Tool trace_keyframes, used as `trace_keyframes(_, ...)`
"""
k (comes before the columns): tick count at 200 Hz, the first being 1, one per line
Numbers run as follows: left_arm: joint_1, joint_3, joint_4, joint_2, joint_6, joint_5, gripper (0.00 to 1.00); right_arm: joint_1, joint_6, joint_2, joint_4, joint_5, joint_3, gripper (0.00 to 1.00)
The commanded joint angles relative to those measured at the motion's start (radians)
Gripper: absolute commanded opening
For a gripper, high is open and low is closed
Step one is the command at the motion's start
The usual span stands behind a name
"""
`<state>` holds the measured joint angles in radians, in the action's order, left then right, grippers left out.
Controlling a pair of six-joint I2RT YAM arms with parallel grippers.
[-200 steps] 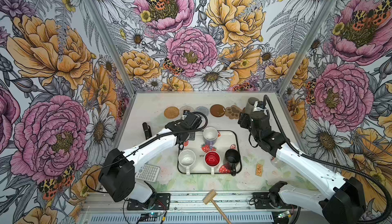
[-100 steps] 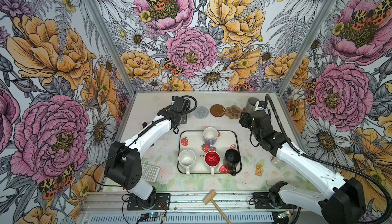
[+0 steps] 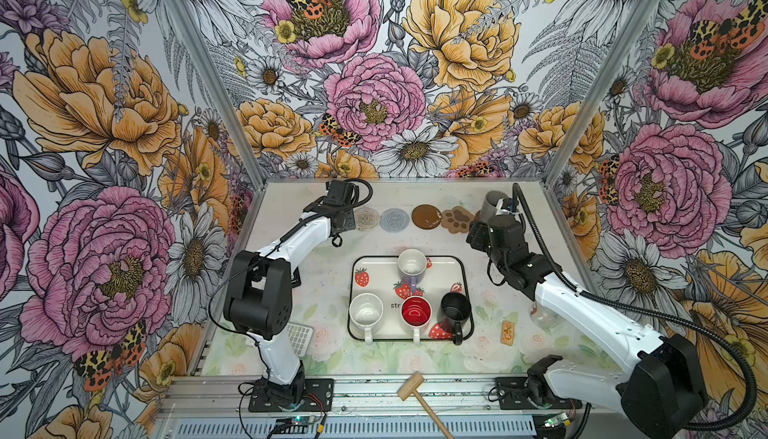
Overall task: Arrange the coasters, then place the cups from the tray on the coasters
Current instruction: 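Lower the blue-handled white mug with the left gripper onto the wicker coaster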
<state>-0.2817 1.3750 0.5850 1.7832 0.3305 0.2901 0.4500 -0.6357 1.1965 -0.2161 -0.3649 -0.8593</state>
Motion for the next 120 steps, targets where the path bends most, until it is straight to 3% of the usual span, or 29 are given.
trace_keyframes(1,0.035,0.044,-0.105,0.012,-0.019,-0.017,0.0,-0.011,0.009,0.002,0.018,0.002,-0.035,0.72)
trace_keyframes(120,0.062,0.022,-0.208,0.102,-0.025,-0.025,0.0,-0.011,-0.001,0.02,0.022,0.012,-0.049,0.72)
